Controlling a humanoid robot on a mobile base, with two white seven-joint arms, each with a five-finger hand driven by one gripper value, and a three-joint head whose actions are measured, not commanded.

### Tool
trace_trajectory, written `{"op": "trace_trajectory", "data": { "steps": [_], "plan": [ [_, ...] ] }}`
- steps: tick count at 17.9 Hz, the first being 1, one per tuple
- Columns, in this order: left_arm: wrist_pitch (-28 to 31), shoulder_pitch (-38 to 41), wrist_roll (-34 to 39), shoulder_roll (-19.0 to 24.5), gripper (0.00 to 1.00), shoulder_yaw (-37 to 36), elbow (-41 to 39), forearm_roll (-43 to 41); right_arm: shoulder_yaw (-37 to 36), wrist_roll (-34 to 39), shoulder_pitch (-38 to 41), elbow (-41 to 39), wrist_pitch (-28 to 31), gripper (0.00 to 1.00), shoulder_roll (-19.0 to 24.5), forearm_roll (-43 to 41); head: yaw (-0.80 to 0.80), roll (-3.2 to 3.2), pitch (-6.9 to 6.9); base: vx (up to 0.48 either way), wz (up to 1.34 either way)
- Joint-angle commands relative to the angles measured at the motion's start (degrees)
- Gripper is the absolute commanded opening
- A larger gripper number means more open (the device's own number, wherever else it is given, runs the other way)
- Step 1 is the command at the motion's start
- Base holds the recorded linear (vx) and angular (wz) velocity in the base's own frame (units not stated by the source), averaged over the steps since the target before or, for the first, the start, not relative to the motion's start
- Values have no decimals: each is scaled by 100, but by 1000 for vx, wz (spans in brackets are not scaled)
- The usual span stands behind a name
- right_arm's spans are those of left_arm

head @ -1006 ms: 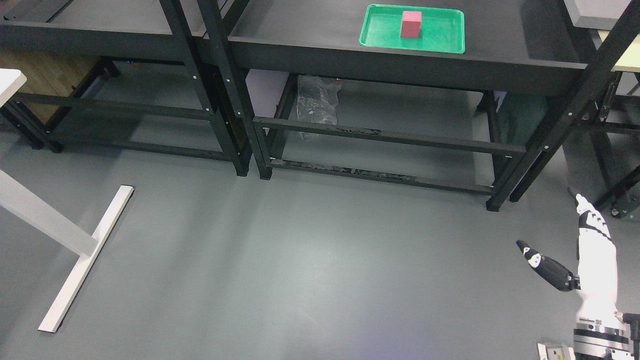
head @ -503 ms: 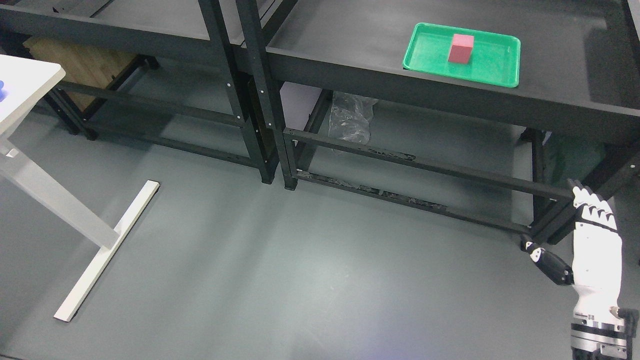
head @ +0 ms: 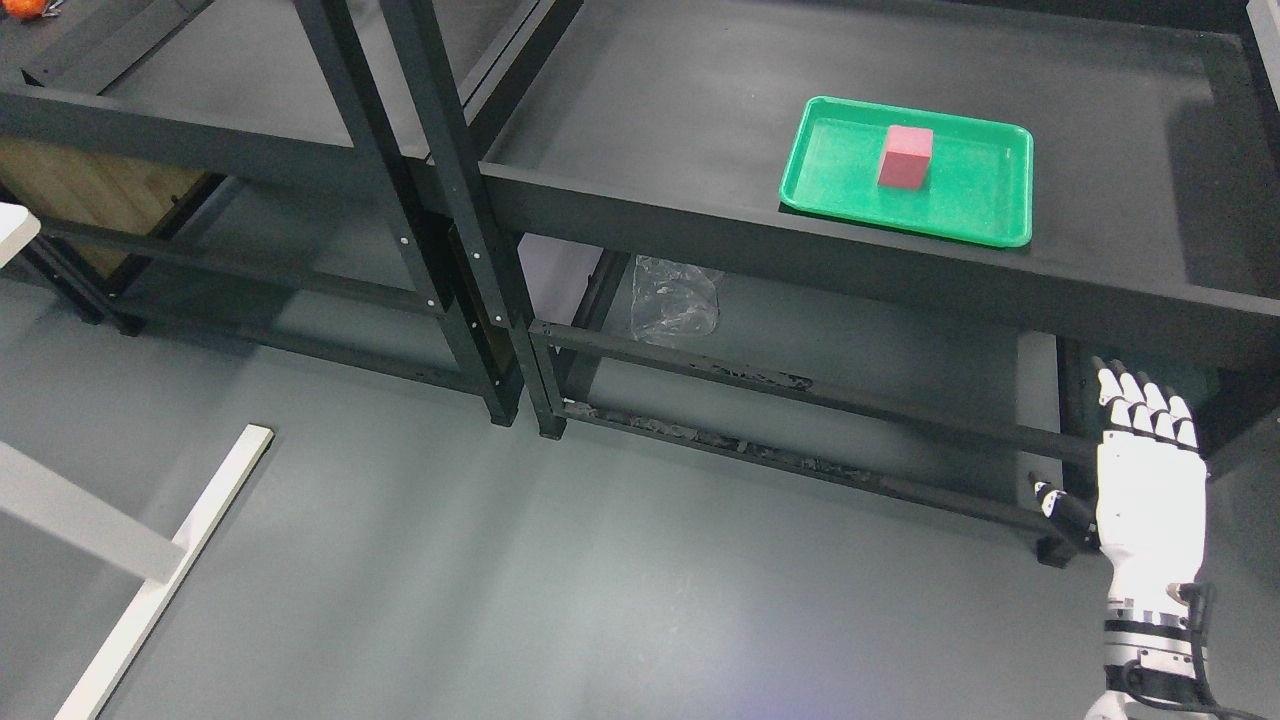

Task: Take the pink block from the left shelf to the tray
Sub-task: 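Approach the green tray on the shelf, bringing the right hand near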

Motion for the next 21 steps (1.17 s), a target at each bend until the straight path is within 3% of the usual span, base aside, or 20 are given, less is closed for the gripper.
{"op": "trace_trajectory", "data": {
  "steps": [1,6,11,21],
  "plan": [
    [-1,1,-1,100,100,0,-100,44,471,72,-82,-50,21,99,-41,52,0,0,0,333,-58],
    [-1,1,-1,100,100,0,-100,44,665,-246,-161,-50,-189,99,29,-143,0,0,0,312,-40],
    [-1,1,-1,100,100,0,-100,44,683,-150,-170,-42,-366,99,118,-1021,0,0,0,310,-41],
    [-1,1,-1,100,100,0,-100,44,1051,710,-135,37,-366,99,109,-996,0,0,0,293,5]
  ]
}}
